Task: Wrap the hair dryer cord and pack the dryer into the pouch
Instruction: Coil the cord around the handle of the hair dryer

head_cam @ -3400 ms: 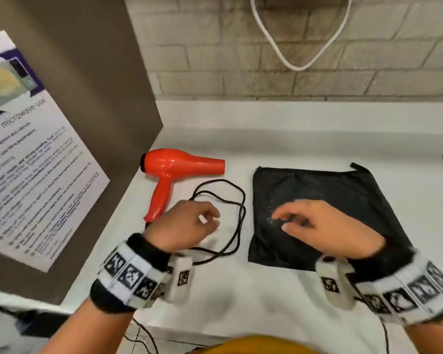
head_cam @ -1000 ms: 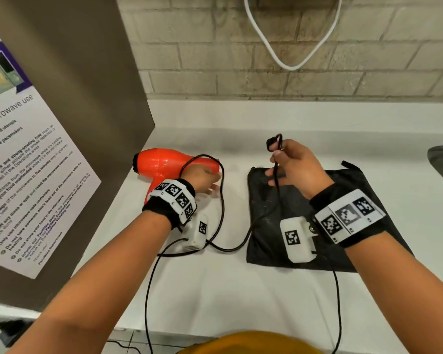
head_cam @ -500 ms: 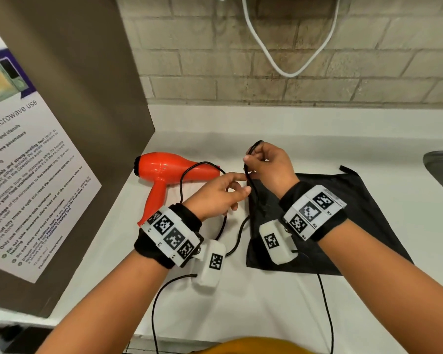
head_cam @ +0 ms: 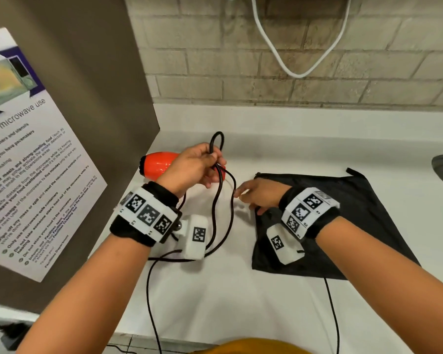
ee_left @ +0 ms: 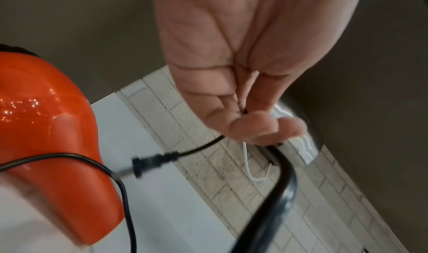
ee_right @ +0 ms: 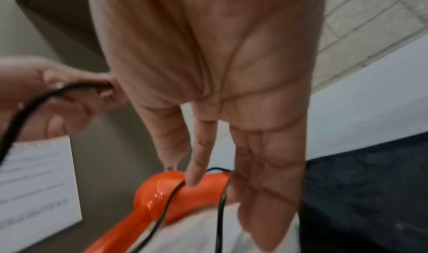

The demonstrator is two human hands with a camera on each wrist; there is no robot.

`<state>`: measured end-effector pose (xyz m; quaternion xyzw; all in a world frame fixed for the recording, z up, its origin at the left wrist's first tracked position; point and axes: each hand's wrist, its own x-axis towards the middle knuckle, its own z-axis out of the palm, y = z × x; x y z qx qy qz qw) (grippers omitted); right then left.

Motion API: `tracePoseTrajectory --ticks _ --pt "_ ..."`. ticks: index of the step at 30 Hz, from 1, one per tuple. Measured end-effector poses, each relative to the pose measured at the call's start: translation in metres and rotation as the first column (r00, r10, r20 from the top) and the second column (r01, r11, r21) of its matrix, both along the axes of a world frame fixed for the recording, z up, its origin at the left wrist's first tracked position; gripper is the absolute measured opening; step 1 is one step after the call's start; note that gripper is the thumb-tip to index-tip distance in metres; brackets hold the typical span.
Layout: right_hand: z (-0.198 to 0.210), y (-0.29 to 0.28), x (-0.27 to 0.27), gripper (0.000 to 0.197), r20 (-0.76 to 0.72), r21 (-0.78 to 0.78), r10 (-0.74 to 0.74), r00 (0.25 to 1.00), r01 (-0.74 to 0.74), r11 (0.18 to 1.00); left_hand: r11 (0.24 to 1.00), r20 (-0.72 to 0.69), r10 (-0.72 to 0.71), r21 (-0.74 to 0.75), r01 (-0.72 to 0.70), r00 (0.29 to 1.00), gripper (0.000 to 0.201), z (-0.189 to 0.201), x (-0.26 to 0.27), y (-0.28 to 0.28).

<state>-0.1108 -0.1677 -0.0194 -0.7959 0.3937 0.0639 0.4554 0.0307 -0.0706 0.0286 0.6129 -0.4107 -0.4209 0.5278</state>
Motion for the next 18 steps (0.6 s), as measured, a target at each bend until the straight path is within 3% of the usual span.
tracePoseTrajectory --ticks 2,6,10,14,18 --pt "-0.007 0.001 0.013 0.032 -0.061 -0.001 -0.043 0.997 0.043 0.999 1.0 -0.031 -0.014 0.0 0.014 0.999 0.023 0.005 0.003 0.0" --pt "-0.018 -0.003 0.037 0.05 0.012 0.035 -0.304 0.953 0.303 0.952 1.0 -0.048 -0.031 -0.005 0.031 0.998 0.023 0.013 0.004 0.0" --pt "-0.014 -0.008 0.043 0.03 0.146 0.258 -0.457 0.877 0.413 0.874 0.999 0.02 -0.046 -0.017 0.047 0.999 0.025 0.019 0.007 0.0" --pt "-0.002 -0.014 0.024 0.014 0.287 0.217 -0.464 0.838 0.415 0.884 0.996 0.142 -0.085 -0.013 0.088 0.986 0.03 0.025 0.013 0.001" --pt "0.01 -0.018 -0.001 0.008 0.349 0.272 -0.533 0.771 0.461 0.845 0.994 0.208 -0.03 -0.097 0.051 0.978 0.026 0.032 0.013 -0.006"
